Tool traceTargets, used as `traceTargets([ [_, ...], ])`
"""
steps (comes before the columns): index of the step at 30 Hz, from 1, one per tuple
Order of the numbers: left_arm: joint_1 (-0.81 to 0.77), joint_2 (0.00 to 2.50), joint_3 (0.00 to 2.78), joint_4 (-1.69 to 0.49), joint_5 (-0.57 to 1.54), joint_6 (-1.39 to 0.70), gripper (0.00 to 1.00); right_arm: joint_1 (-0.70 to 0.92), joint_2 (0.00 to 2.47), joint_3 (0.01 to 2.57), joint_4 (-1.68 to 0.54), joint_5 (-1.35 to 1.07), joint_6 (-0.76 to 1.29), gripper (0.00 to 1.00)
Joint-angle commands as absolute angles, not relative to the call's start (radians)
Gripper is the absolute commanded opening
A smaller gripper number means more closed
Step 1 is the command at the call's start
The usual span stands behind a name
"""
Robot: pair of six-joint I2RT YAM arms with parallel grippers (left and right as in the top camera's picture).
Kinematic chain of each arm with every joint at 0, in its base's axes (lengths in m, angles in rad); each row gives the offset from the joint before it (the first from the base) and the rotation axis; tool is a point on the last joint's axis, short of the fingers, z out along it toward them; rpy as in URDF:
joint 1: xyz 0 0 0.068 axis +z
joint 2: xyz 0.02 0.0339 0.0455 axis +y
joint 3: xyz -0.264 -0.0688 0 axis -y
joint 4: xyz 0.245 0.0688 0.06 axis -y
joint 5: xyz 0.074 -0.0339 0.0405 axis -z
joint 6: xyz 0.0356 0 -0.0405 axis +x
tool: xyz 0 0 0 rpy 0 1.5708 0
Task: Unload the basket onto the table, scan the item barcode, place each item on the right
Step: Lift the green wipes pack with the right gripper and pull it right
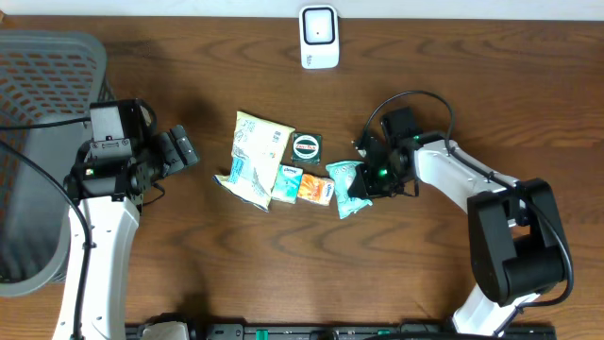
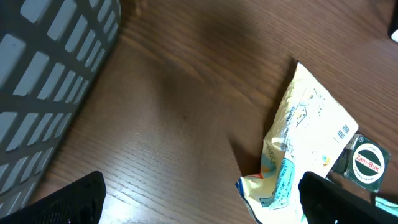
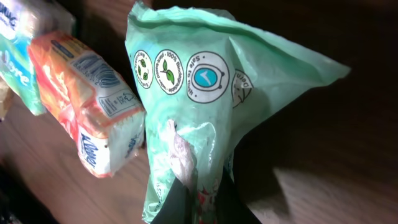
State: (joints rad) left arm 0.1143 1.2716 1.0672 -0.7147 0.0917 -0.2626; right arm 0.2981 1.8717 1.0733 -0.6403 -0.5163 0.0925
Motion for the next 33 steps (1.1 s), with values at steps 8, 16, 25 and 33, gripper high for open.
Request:
traceTargets([
  [8,0.118,1.276,1.068,-0.717,0.094,-0.264,0.98,0.244,1.727,1.279,-0.842,-0.138,0.199,0.01],
  [16,0.118,1.276,1.068,-0.717,0.094,-0.264,0.98,0.369,1.879,1.514,-1.162,0.435,0.255,0.02],
  [25,0.118,1.276,1.068,-0.717,0.094,-0.264,0.98,0.463,2.187,1.659,-1.355,0.678,0.321,0.01],
  [33,0.118,1.276,1.068,-0.717,0.094,-0.264,0.98,0.568,2.254,1.662,-1.351,0.677,0.321,0.23],
])
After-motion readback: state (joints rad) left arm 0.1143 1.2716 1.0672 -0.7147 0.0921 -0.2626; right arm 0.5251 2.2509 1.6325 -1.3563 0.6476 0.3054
